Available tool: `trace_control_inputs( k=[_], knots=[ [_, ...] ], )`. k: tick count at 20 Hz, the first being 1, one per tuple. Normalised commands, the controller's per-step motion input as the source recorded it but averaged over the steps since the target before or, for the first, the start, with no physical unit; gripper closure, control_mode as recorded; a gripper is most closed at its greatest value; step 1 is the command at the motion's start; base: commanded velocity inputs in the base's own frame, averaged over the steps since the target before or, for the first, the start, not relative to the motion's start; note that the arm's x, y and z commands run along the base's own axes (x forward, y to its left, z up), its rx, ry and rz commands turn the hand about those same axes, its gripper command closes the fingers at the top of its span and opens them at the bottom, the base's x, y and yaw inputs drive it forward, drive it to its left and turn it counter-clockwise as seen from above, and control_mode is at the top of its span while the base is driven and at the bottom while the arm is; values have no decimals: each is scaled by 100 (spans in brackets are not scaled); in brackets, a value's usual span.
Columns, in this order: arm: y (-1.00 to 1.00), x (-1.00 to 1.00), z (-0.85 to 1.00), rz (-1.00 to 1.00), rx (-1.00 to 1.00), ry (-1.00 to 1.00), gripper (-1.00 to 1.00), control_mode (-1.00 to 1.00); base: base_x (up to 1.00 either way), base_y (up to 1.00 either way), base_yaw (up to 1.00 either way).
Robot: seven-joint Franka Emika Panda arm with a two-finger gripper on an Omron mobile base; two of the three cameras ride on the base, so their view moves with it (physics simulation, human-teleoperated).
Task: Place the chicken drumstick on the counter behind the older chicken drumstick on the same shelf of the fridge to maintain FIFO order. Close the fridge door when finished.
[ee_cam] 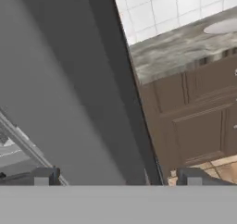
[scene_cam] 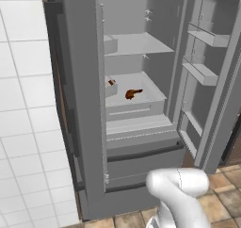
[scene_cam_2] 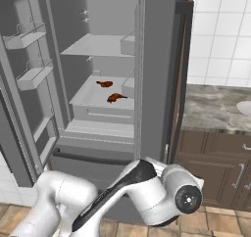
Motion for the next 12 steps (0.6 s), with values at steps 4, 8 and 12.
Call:
trace_control_inputs(
  k=[4,8,12],
  knots=[
    [-91,61,0,4,56,0,-100,-100,0,0,0],
    [-61,61,-27,15,36,-2,-100,-100,0,0,0],
    [-48,12,-41,19,29,-13,-100,-100,0,0,0]
  ],
)
